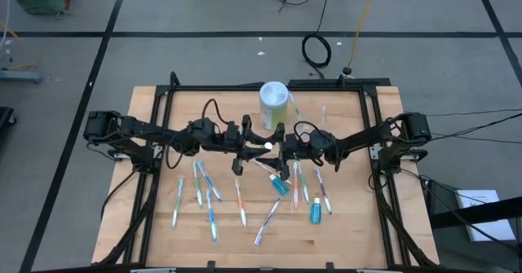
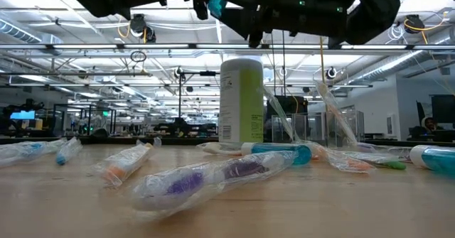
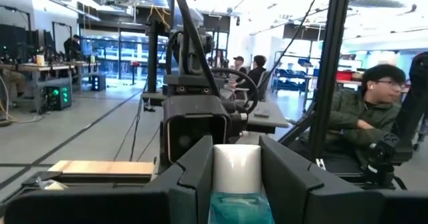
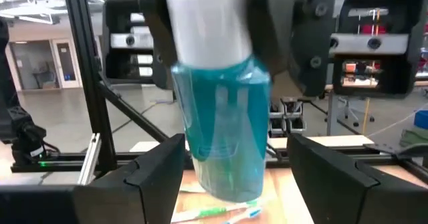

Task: Pick & Place toothbrushing station
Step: Put the blue mouthwash into the transparent organizer

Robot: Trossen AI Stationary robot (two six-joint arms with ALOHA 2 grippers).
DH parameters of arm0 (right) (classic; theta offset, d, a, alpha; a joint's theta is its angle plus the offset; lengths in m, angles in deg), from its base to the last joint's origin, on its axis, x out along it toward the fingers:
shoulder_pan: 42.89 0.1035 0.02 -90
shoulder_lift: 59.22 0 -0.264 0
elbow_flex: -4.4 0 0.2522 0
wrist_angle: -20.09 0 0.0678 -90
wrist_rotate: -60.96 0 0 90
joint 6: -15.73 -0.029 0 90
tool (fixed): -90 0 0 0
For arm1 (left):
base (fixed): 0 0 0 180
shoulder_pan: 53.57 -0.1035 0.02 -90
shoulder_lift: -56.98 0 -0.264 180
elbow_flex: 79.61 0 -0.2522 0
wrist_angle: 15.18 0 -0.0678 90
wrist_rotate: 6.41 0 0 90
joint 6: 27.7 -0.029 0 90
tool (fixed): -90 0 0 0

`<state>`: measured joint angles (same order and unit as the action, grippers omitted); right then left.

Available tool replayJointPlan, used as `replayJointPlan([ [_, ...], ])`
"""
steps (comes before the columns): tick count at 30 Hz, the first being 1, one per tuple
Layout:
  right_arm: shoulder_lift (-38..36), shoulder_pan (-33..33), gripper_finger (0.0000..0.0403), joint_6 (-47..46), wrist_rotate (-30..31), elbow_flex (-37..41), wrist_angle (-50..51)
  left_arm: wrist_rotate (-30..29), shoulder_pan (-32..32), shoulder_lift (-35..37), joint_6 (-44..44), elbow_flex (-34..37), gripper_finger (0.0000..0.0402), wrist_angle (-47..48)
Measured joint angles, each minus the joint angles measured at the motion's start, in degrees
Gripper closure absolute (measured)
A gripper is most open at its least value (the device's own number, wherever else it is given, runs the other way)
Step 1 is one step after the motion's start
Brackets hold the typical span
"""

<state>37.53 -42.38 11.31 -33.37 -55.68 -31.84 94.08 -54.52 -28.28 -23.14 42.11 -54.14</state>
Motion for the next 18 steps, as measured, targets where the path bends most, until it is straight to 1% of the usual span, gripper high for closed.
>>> replayJointPlan([
  [7, -0.6, 0.0, 0.0154, 0.5, -0.1, 0.0, 0.0, 0.1, 0.0, 0.0, -1.0, -0.1, 0.0293, 1.0],
  [18, -0.6, -0.1, 0.0234, 0.7, -0.4, 0.0, 1.7, 0.0, 0.0, 0.0, -2.8, -0.1, 0.0293, 2.6],
])
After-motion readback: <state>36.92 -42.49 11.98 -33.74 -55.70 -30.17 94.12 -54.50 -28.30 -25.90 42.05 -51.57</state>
